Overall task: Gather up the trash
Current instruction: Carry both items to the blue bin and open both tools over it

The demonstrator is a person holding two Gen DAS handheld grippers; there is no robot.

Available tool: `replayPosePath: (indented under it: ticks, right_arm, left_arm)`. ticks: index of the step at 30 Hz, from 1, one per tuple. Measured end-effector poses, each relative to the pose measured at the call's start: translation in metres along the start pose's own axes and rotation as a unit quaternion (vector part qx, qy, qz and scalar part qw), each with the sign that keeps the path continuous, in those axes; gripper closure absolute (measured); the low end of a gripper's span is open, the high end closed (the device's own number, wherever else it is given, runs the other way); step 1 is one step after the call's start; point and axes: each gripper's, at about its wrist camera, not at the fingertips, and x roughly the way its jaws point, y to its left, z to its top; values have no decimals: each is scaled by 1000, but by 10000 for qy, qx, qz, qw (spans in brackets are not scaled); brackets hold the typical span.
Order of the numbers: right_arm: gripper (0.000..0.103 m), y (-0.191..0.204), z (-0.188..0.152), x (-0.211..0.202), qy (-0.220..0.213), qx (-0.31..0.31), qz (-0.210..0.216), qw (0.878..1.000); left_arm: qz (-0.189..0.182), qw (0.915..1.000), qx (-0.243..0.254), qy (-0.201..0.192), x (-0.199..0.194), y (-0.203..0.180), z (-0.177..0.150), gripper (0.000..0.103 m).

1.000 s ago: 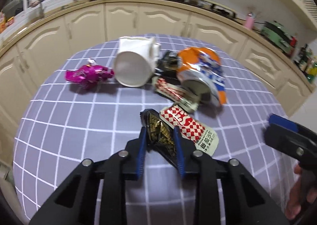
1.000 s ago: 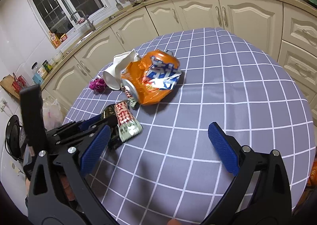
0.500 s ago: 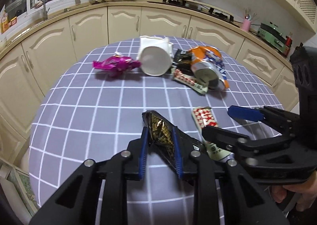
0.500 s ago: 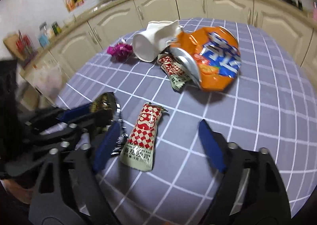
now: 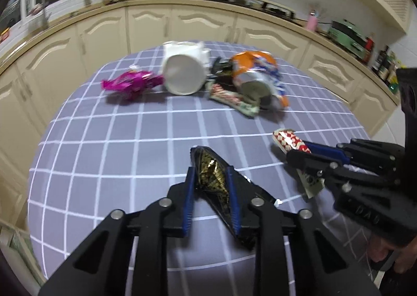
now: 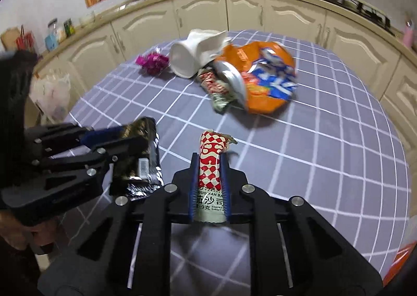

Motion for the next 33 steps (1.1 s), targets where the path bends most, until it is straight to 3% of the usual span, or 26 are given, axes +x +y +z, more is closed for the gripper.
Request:
replayPosePath:
  ticks: [8,17,25,33]
  right_arm:
    - [87,-31,-5,-48,-464,364,-52,9982]
    - [87,-71,-10,-117,-1080,710,-316,9911]
    - [87,-125,-33,-191,-1609,1179,-769,9769]
    - [87,-202,-93,-252,-1768,1985,-1519,9520]
  left_arm:
    - [-226,9992,35,-322,-15,-27,2,84]
    - [-437,9941,198,-975,-57,-75,25,84]
    - [-950,9844,757,-1271,-73,-162,39,84]
    - [-1630,9713,1306,-1137,-63,-258,32,84]
